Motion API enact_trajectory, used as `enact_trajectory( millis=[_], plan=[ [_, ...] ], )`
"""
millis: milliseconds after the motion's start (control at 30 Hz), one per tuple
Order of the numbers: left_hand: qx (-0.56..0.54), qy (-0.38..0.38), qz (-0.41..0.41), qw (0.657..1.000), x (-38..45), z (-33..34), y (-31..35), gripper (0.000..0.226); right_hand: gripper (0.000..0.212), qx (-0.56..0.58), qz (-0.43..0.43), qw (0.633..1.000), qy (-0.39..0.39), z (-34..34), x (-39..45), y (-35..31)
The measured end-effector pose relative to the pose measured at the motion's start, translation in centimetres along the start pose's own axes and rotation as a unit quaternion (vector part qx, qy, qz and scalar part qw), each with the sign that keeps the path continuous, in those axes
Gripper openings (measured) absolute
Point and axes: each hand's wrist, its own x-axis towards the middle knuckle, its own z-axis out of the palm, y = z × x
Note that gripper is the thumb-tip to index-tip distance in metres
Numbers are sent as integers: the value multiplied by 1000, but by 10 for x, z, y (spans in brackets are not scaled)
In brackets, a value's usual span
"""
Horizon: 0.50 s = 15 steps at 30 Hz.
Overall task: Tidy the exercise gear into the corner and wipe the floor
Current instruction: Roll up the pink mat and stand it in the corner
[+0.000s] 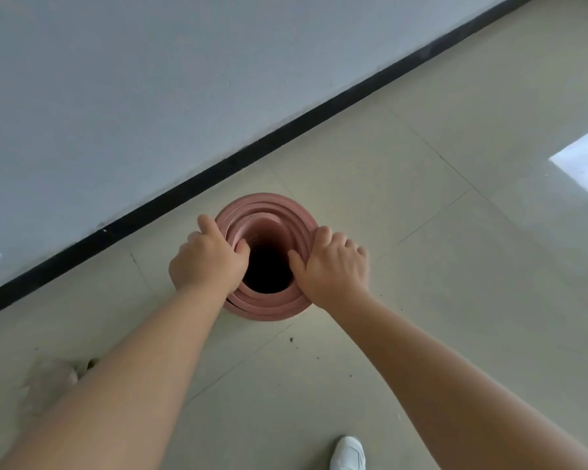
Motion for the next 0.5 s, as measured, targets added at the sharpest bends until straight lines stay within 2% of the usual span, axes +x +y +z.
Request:
enact_trajectory(
  millis=[200,500],
  plan=[
    [36,-3,38,999,5,0,-2,52,51,1,10,999,-35,2,3,1],
    [127,-130,111,977,17,-30,21,49,27,47,116,987,-100,-23,12,3]
  ],
)
